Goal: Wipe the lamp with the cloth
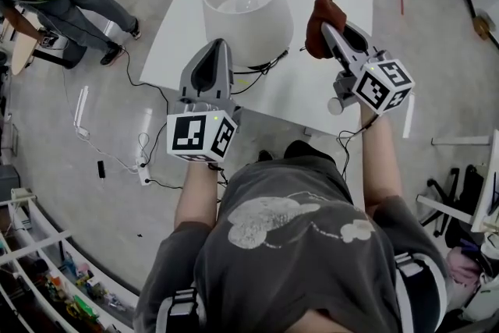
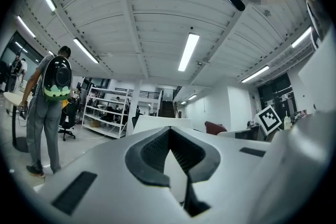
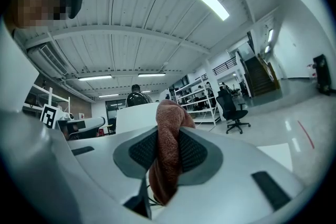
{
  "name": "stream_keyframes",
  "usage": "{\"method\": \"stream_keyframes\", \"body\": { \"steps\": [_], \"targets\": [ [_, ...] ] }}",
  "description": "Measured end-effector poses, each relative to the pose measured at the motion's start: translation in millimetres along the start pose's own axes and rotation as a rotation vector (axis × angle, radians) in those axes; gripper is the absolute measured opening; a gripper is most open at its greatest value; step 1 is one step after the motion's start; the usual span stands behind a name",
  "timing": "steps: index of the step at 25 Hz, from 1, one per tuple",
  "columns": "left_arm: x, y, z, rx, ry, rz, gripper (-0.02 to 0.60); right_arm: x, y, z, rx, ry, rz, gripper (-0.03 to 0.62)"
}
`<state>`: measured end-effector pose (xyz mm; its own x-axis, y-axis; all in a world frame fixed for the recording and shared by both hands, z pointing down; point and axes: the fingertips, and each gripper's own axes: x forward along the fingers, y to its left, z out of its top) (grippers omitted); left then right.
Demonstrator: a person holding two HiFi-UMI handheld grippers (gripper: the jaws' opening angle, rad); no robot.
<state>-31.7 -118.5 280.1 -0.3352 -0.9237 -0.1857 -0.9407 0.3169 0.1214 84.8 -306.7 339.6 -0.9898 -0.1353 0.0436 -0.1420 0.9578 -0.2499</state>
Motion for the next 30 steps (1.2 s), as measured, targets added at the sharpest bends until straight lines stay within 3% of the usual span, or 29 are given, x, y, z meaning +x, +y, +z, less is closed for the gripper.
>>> {"method": "stream_keyframes", "body": {
  "steps": [5, 11, 21, 26, 30],
  "targets": [
    [5, -3, 2, 0.002, 0.005, 0.040, 0.008, 23, -9, 21, -0.033, 0.004, 0.061, 0.091],
    [19, 9, 10, 0.031, -0.008, 0.152, 0.008, 84, -15, 49, -0.060, 0.018, 0.240, 0.091],
    [18, 7, 22, 0.072, -0.014, 0.264, 0.008, 141, 5, 79, -0.265, 0.040, 0.462, 0.091],
    [20, 6, 19, 0.081, -0.008, 0.299, 0.008, 162, 18, 75, -0.297, 0.052, 0.593, 0.091],
    [18, 7, 13, 0.070, -0.006, 0.319, 0.008, 169, 21, 64, -0.331, 0.078, 0.642, 0.091]
  ]
}}
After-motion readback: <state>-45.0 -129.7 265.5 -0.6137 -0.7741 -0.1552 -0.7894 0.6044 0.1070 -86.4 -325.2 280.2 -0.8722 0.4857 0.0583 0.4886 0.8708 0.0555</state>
